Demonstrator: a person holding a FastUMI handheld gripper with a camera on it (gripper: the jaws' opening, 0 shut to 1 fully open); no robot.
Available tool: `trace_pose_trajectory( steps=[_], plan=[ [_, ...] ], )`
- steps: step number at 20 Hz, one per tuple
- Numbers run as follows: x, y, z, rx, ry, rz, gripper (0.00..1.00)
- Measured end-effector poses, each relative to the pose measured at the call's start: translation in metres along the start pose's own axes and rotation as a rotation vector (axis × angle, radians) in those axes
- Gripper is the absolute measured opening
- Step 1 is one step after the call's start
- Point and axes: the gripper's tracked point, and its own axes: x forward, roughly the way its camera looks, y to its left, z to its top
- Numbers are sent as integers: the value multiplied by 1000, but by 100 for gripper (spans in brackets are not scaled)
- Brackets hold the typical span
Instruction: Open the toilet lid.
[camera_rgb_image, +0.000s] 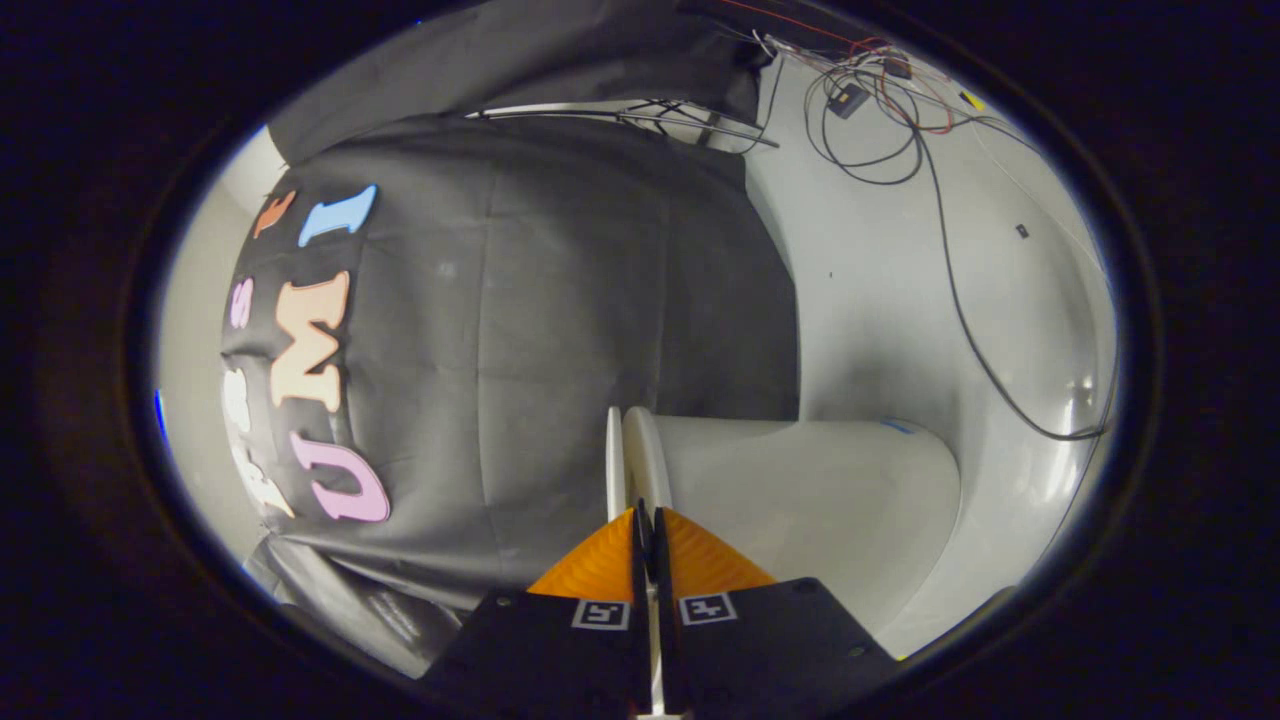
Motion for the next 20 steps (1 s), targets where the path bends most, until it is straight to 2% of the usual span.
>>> trace_pose_trajectory(
  steps=[4,10,16,20],
  plan=[
    [-2,8,-1,-104,-7,1,4],
    [-9,66,-11,-324,2,18,4],
    [-15,109,-24,-657,27,-111,4],
    [-20,150,-40,-839,45,-144,5]
  ],
)
